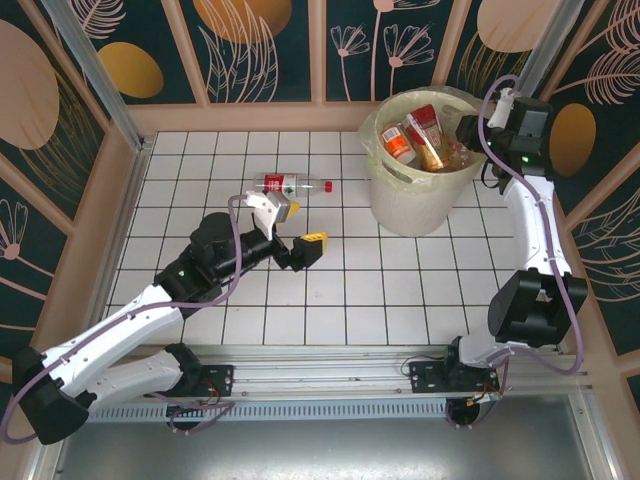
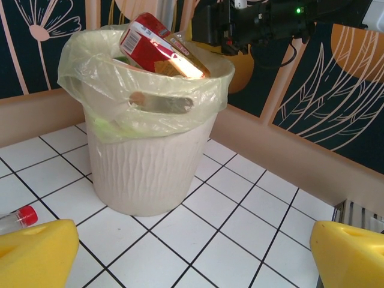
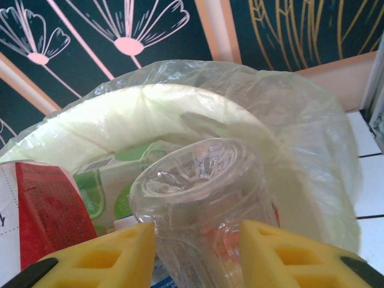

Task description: Put the plastic bottles in the bin

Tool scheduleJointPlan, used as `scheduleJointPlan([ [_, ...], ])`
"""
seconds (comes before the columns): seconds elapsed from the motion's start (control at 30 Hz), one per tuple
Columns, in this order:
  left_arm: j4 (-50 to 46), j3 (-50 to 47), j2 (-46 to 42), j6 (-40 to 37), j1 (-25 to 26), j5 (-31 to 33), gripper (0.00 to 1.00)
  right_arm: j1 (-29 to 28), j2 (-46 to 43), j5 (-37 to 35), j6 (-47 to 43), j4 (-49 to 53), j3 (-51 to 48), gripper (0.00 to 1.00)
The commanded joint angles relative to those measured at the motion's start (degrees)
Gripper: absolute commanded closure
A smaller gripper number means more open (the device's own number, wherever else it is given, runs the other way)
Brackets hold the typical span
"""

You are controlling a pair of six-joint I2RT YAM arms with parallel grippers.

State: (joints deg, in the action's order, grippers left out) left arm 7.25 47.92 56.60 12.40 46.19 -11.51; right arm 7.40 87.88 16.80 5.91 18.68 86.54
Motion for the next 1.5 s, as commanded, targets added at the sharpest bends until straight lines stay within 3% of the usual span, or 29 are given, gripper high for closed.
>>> scheduleJointPlan([
  [0.0, 1.19, 1.45, 0.94, -0.98, 0.39, -0.23, 0.01, -0.77, 2.54, 3.47, -1.22, 2.55, 0.64, 0.60],
  [0.33, 1.46, 1.49, 1.51, -0.71, 0.37, -0.54, 0.01, -1.35, -0.02, 2.54, -1.75, 1.74, 3.25, 0.62],
  [0.53, 1.37, 1.00, 0.88, -0.73, 0.36, -0.10, 0.01, -2.11, -3.05, 6.47, -2.60, 1.36, 4.77, 0.44],
  [0.63, 1.52, 0.78, 0.97, -0.78, 0.39, -0.09, 0.01, -4.31, -3.79, 7.81, -4.11, 1.84, 5.15, 0.42],
  [0.8, 1.72, 0.88, 1.23, -0.76, 0.38, -0.10, 0.01, -9.57, -2.44, 5.11, -6.03, 2.73, 6.91, 0.46],
  [1.0, 1.30, 0.21, -0.02, -0.63, 0.39, 0.50, 0.01, -12.31, 2.52, -5.64, -4.21, 3.68, 8.97, 0.53],
  [1.2, 0.84, -0.38, -1.14, -0.89, 0.39, 1.38, 0.01, -16.02, 7.52, -11.84, -7.24, 7.12, 11.18, 0.56],
  [1.47, -0.58, -0.37, -0.20, -2.00, 0.39, 3.33, 0.01, -17.61, 7.17, -14.24, -8.35, 6.24, 7.58, 0.60],
])
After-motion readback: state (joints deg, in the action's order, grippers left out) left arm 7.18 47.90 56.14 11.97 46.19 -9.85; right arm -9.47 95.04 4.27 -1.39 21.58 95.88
